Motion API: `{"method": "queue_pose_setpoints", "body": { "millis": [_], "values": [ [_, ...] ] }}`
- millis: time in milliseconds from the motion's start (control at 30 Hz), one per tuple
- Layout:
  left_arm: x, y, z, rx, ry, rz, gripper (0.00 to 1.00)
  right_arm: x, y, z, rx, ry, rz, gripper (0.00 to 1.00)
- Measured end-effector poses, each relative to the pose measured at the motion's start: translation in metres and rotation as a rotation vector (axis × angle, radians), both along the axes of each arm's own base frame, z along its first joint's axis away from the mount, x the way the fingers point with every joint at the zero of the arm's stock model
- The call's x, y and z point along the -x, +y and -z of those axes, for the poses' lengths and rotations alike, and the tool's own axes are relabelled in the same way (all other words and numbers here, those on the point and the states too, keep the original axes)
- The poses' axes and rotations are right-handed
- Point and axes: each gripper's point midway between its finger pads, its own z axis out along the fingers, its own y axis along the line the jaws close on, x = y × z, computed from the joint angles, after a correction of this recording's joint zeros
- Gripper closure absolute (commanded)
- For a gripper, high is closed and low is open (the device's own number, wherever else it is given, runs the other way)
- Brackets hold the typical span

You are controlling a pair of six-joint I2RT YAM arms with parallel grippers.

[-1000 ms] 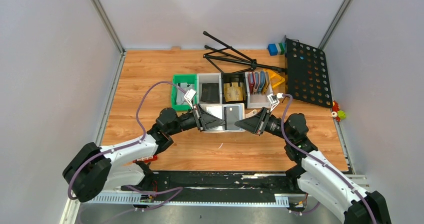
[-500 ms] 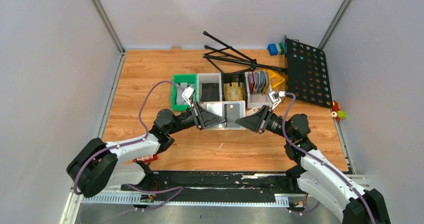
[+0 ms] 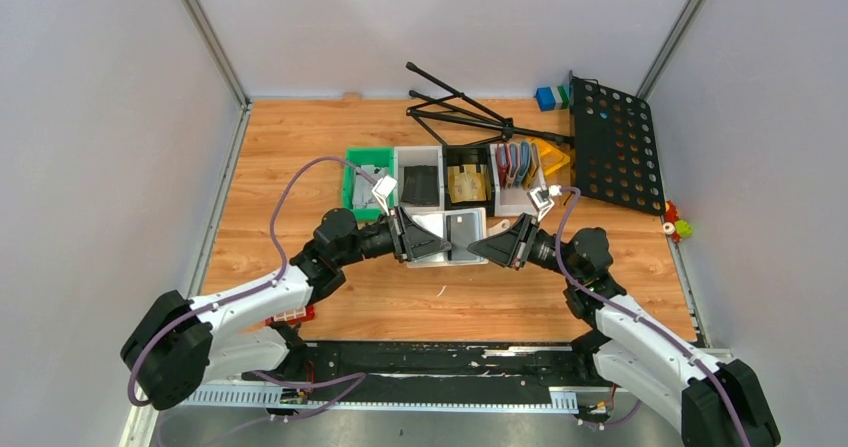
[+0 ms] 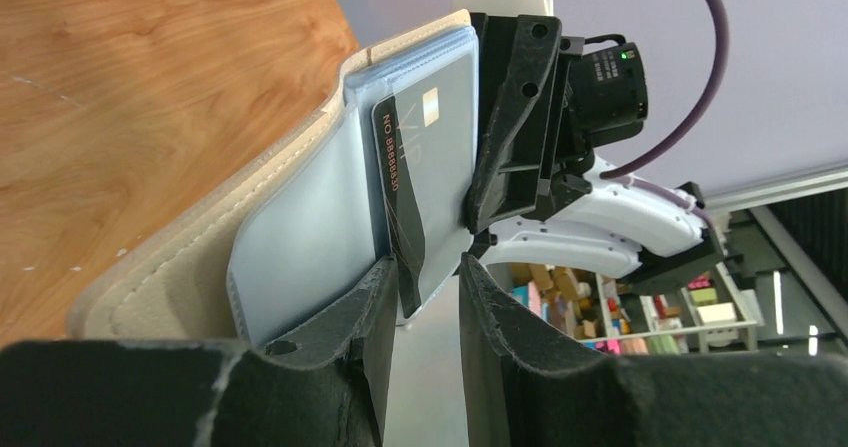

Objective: Take the credit cards out of the card holder
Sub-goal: Remove the credit card from the card holder.

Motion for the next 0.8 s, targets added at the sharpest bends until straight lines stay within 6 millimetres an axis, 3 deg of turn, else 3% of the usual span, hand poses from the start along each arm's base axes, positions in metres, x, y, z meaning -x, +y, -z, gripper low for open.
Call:
{"method": "queue_pose_setpoints", "body": {
  "millis": [133, 233, 333, 400, 633, 800],
  "values": [
    [0.001, 0.001, -0.001, -0.045, -0.019, -0.004, 0.66, 0.001, 0.000, 0.002, -0.002, 0.003, -0.002, 1.00],
    [0.003, 0.002, -0.005, -0.035, -0.036, -0.002, 0.74, 0.003, 0.000, -0.001, -0.010, -0.006, -0.009, 1.00],
    [0.003, 0.002, -0.011, 0.023, -0.039, -0.005, 0.90, 0.003, 0.000, -0.006, -0.025, -0.026, -0.011, 1.00],
    [0.003, 0.003, -0.012, 0.065, -0.032, -0.005, 0.93, 0.004, 0.000, -0.009, -0.034, -0.036, -0.016, 1.00],
    [0.013, 0.007, -0.040, 0.207, -0.061, 0.041, 0.95, 0.007, 0.000, -0.020, -0.067, -0.068, -0.023, 1.00],
    [0.021, 0.006, -0.054, 0.275, -0.076, 0.099, 0.79, 0.011, 0.001, -0.029, -0.085, -0.093, -0.042, 1.00]
  ]
}}
